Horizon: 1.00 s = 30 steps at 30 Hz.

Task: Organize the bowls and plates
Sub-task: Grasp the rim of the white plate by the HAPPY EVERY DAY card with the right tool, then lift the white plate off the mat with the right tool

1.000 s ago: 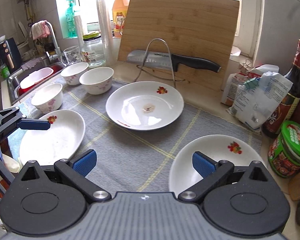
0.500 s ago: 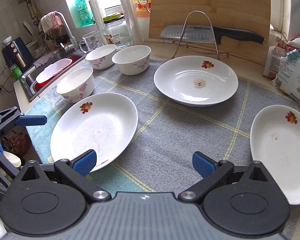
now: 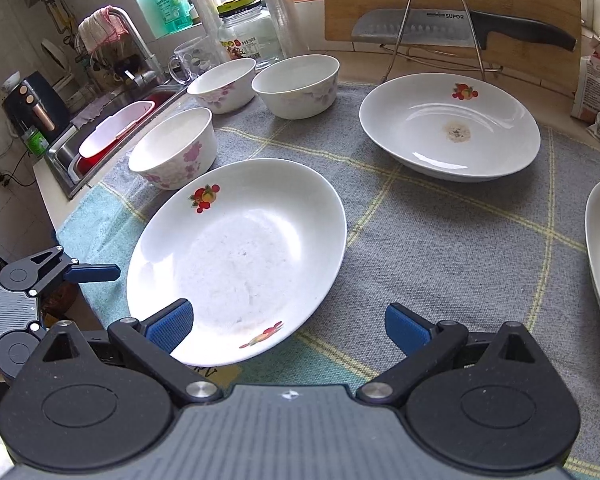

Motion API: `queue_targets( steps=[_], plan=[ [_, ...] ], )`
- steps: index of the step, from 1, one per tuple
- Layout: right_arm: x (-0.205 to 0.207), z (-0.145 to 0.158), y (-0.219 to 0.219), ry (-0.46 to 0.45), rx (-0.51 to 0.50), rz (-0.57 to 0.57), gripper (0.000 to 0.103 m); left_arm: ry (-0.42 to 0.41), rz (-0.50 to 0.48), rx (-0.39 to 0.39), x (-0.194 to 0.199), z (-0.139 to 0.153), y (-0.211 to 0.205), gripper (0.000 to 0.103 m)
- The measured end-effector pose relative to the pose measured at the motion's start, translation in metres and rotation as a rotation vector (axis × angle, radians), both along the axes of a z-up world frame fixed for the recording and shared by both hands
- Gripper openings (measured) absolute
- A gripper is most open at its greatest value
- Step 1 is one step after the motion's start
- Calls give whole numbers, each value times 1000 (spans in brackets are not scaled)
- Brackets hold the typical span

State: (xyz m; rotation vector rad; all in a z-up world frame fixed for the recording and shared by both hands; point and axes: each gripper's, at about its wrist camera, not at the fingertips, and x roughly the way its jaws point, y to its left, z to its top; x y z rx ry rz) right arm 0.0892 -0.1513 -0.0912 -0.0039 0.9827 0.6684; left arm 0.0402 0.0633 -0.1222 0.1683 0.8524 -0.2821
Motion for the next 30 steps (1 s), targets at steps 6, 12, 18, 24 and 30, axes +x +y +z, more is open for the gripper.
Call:
queue_targets(
  steps=[6, 12, 18, 24, 30],
  plan=[
    [-2, -3, 7, 16, -16, -39, 103, -15, -67, -28, 10, -2, 6, 103],
    [-6, -11, 18, 40, -31, -82, 103, -43, -150, -42, 18, -4, 11, 103],
    [-11, -20, 28, 68, -48, -118, 103, -79, -221, -60, 20, -6, 16, 103],
    [-7, -23, 38, 78, -50, -120, 103, -118, -254, -83, 22, -9, 21, 103],
    [11, -24, 45, 71, -41, -83, 103, -122, -252, -83, 23, -9, 20, 103]
  ],
)
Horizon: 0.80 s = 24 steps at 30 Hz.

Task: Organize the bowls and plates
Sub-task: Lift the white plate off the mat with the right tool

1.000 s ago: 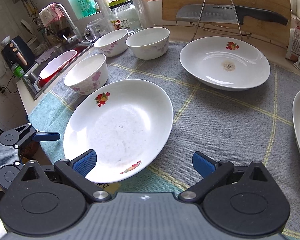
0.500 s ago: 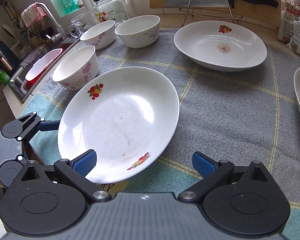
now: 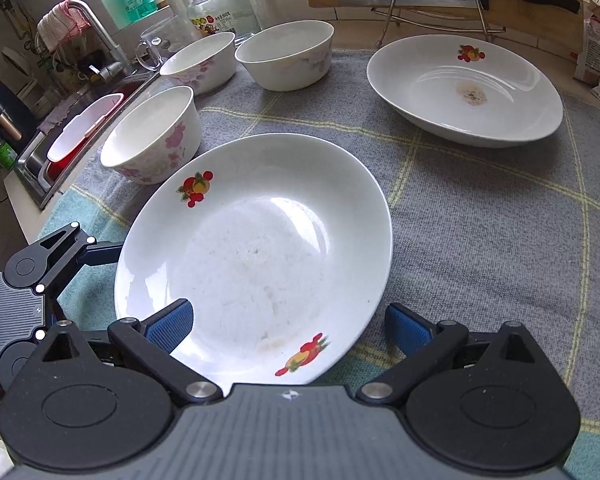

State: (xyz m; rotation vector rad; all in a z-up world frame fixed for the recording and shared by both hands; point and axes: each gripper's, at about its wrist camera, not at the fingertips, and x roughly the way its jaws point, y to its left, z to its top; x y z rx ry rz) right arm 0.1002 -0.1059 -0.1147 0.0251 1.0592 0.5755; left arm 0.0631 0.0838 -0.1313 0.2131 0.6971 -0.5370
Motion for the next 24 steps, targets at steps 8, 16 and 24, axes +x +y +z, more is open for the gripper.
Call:
queue_targets(
  steps=[8, 16, 24],
  plan=[
    [23, -1, 7, -5, 10, 55, 103, -3, -26, 1, 2, 0, 1, 103],
    [43, 0, 15, 4, 30, 101, 103, -30, -60, -15, 0, -2, 3, 103],
    [58, 1, 17, 23, 45, 158, 103, -46, -104, -24, 2, -3, 5, 103]
  ],
)
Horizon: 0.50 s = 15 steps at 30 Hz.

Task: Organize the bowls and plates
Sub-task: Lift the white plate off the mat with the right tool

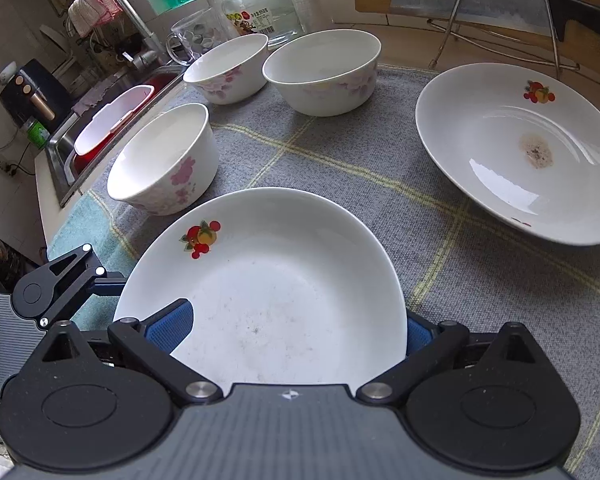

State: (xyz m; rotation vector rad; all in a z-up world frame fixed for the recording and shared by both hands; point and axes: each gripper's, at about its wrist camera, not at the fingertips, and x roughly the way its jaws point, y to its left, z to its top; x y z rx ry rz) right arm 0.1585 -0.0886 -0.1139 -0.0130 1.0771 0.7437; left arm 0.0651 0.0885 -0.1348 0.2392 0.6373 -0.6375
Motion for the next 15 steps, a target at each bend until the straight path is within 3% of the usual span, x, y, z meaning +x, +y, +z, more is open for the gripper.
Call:
queue_targets(
  steps=[15],
  plan=[
    [14, 2, 4, 30, 9, 33, 102, -19, -63, 11, 3, 1, 1, 103]
  ],
)
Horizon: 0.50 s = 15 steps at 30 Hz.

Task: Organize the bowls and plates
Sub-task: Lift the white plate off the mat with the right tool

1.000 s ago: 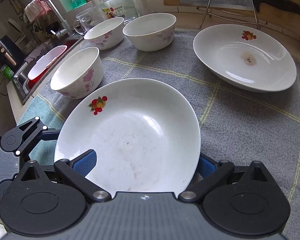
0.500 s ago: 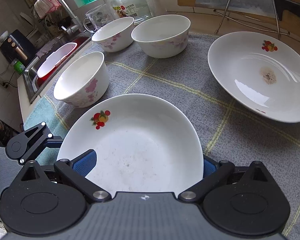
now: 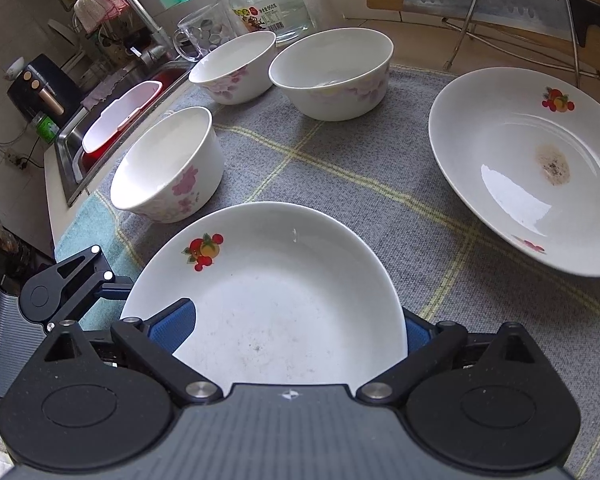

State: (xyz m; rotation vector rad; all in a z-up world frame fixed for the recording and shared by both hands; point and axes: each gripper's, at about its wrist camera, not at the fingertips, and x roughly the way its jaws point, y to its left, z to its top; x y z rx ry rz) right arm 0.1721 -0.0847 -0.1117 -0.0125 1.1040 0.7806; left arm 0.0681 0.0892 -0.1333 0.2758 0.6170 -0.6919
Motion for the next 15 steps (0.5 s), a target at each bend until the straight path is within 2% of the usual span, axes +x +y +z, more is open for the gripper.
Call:
queue_targets(
  steps=[8, 15],
  plan=[
    [3, 1, -3, 12, 8, 2, 97, -5, -19, 9, 0, 0, -2, 103],
    [4, 1, -2, 12, 2, 14, 97, 5, -24, 21, 2, 2, -3, 103]
  ],
)
